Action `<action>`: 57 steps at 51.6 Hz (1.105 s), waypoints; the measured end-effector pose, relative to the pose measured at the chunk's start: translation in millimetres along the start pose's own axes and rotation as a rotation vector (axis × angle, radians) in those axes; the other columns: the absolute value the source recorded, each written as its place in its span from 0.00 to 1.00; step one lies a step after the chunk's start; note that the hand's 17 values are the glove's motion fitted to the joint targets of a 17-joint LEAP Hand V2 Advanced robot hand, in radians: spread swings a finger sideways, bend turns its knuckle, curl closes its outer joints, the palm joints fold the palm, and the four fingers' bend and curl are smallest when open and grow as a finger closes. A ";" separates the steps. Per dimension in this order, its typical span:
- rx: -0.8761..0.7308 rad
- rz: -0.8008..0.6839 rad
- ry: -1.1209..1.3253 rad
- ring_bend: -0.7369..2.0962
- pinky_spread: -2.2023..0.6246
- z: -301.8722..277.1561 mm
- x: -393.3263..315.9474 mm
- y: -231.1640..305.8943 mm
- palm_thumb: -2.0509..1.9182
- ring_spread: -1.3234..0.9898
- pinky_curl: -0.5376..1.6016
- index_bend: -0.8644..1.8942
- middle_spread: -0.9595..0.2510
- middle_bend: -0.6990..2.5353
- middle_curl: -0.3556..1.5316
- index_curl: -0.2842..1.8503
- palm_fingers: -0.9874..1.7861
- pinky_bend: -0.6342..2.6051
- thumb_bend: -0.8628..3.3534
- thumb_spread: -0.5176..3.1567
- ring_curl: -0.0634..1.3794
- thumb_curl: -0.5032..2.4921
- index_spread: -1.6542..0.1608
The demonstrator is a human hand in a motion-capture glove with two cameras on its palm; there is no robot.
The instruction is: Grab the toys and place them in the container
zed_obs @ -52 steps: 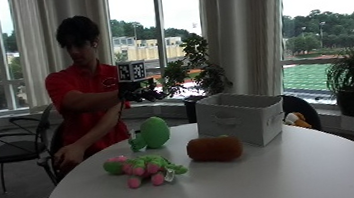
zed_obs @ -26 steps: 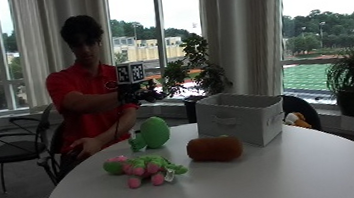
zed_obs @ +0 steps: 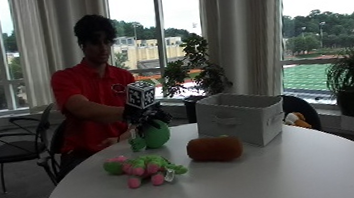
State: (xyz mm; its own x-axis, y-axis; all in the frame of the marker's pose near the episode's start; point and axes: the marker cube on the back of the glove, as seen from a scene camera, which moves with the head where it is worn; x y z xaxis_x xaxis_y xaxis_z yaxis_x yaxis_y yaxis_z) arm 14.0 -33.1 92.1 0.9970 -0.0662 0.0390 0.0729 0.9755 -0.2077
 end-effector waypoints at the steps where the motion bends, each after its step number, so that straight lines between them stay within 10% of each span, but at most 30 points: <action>1: -0.021 -0.008 -0.002 0.32 0.81 4.5 -1.3 -2.1 0.52 0.53 0.45 0.37 0.69 0.25 0.30 0.24 0.31 0.54 0.20 0.44 0.15 0.24 0.69; 14: -0.216 -0.093 0.085 0.38 0.80 40.3 -29.7 -18.0 0.54 0.56 0.46 0.37 0.73 0.24 0.27 0.25 0.34 0.60 0.21 0.43 0.19 0.26 0.68; 36: -0.008 -0.113 0.076 0.58 0.67 24.6 -33.7 -30.5 0.66 0.41 0.41 0.38 0.52 0.34 0.35 0.27 0.64 0.54 0.24 0.44 0.30 0.33 0.68; 57: 0.186 -0.065 0.150 0.56 0.64 -129.7 -83.5 -80.1 0.69 0.35 0.41 0.42 0.42 0.37 0.41 0.35 0.68 0.50 0.23 0.32 0.32 0.40 0.67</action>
State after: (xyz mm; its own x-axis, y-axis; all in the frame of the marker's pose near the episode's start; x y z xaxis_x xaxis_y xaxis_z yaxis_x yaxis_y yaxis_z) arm -71.9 -132.9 -21.3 0.9839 -0.1469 -0.1022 0.1451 0.9891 -0.0253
